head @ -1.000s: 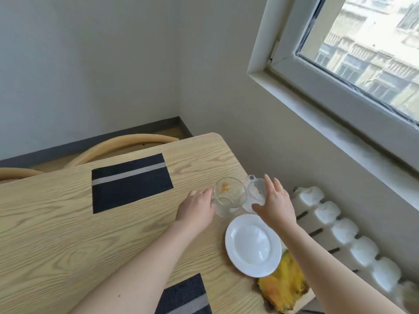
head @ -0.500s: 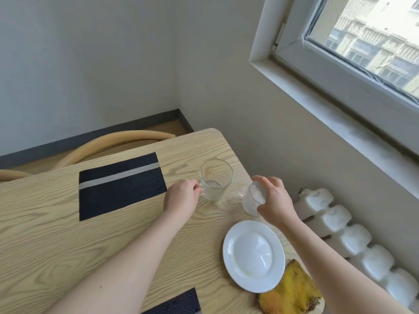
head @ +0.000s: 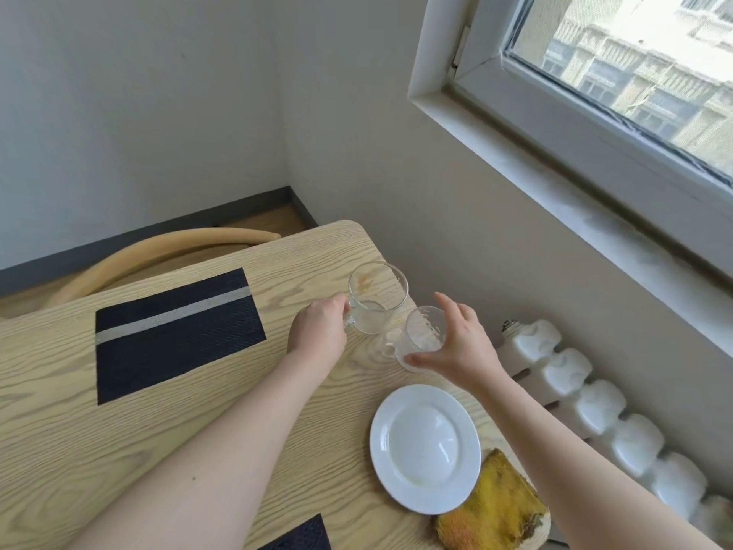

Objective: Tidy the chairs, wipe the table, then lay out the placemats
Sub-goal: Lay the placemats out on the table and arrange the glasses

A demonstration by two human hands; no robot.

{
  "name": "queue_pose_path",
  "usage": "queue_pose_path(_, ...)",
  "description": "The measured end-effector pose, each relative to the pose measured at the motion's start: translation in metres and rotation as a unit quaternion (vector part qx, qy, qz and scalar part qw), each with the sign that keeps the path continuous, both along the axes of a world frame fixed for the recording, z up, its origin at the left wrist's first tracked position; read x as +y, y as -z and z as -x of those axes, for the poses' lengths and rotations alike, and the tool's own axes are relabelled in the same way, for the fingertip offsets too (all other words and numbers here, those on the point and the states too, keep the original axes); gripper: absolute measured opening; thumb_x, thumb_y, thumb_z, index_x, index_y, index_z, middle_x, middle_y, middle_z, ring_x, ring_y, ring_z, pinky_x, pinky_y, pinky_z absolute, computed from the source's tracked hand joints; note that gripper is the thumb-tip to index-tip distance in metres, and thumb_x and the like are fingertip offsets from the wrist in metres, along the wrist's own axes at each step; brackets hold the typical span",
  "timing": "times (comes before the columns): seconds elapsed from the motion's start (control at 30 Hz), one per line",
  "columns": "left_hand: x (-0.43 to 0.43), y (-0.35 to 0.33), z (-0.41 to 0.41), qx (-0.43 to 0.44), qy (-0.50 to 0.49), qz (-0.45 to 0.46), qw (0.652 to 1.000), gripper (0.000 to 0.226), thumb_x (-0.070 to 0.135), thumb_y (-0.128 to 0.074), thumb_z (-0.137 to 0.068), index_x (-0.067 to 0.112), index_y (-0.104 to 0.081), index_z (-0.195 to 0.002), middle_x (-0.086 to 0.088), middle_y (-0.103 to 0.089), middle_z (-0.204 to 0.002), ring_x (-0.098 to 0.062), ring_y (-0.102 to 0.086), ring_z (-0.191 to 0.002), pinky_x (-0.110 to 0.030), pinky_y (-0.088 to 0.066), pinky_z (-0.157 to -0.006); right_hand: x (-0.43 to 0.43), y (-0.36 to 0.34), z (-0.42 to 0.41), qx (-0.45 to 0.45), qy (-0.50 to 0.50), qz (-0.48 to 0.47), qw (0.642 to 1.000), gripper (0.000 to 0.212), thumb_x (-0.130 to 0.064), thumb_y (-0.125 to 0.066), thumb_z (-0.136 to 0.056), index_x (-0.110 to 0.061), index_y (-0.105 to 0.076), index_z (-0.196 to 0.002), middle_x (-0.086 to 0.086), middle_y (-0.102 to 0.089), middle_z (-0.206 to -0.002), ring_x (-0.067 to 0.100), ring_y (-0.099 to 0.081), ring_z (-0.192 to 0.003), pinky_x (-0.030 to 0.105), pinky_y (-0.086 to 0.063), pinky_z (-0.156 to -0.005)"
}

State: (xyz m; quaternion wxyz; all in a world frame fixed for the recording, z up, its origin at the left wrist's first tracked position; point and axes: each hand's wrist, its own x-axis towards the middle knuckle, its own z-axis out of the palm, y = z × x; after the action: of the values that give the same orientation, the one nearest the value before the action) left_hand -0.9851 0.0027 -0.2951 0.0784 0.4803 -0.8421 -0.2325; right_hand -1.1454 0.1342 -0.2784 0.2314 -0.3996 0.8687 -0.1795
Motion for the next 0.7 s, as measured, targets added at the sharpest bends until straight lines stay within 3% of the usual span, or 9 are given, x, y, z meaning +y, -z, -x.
queue_pose_path(0.07,-0.002,0.001,0.001,0.008,0.001,-0.003,1.0,0.015,0.016,-0.052,-0.094,0.015,-0.061,-0.106,-0.009,-0.068,-0.098,-0.028,-0.061,-0.091,-0.034,-0.047,-0.073,-0.002,-0.001,-0.005,0.03,0.023,-0.012,0.999,0.099,-0.049,-0.082,-0.06,-0.027,-0.031,-0.143,0.002,-0.038,-0.134,0.022,-0.043,-0.123,0.034,-0.046,-0.092)
queue_pose_path(0.17,-0.001,0.001,0.006,0.018,0.005,-0.013,1.0,0.014,0.019,-0.053,-0.095,0.014,-0.062,-0.104,-0.009,-0.068,-0.097,-0.028,-0.061,-0.092,-0.032,-0.044,-0.071,-0.004,-0.002,-0.008,0.052,0.023,-0.01,0.998,0.084,-0.044,-0.079,-0.065,-0.02,-0.04,-0.136,0.003,-0.044,-0.125,0.023,-0.049,-0.115,0.029,-0.043,-0.084)
queue_pose_path(0.33,0.005,0.002,0.013,0.048,0.004,-0.024,0.999,0.014,0.018,-0.056,-0.093,0.013,-0.065,-0.103,-0.009,-0.068,-0.099,-0.029,-0.061,-0.094,-0.034,-0.048,-0.077,-0.011,-0.004,-0.013,0.046,0.0,-0.001,0.999,0.09,-0.032,-0.077,-0.068,-0.017,-0.032,-0.145,0.002,-0.044,-0.138,0.022,-0.047,-0.123,0.029,-0.039,-0.094)
queue_pose_path(0.47,0.004,0.001,0.014,0.052,-0.004,-0.03,0.998,0.016,0.019,-0.056,-0.093,0.014,-0.065,-0.105,-0.008,-0.069,-0.099,-0.029,-0.062,-0.093,-0.03,-0.043,-0.072,-0.012,-0.002,-0.011,0.038,-0.001,0.002,0.999,0.089,-0.028,-0.078,-0.066,-0.017,-0.034,-0.143,0.002,-0.047,-0.137,0.023,-0.048,-0.122,0.03,-0.039,-0.094)
queue_pose_path(0.57,0.004,0.0,0.013,0.047,0.008,-0.027,0.998,0.024,0.019,-0.057,-0.093,0.015,-0.062,-0.116,-0.009,-0.069,-0.107,-0.029,-0.061,-0.1,-0.031,-0.045,-0.078,-0.011,-0.001,-0.009,0.039,-0.007,0.003,0.999,0.09,-0.029,-0.078,-0.066,-0.018,-0.034,-0.144,0.002,-0.046,-0.139,0.022,-0.048,-0.123,0.029,-0.039,-0.094)
queue_pose_path(0.7,0.009,-0.003,0.004,0.031,0.023,-0.013,0.999,0.046,0.026,-0.055,-0.094,0.017,-0.044,-0.138,-0.007,-0.06,-0.126,-0.027,-0.057,-0.113,-0.034,-0.045,-0.091,-0.006,-0.002,-0.009,0.024,-0.006,0.008,1.0,0.103,-0.037,-0.08,-0.068,-0.019,-0.021,-0.151,0.003,-0.034,-0.15,0.02,-0.04,-0.133,0.028,-0.035,-0.102)
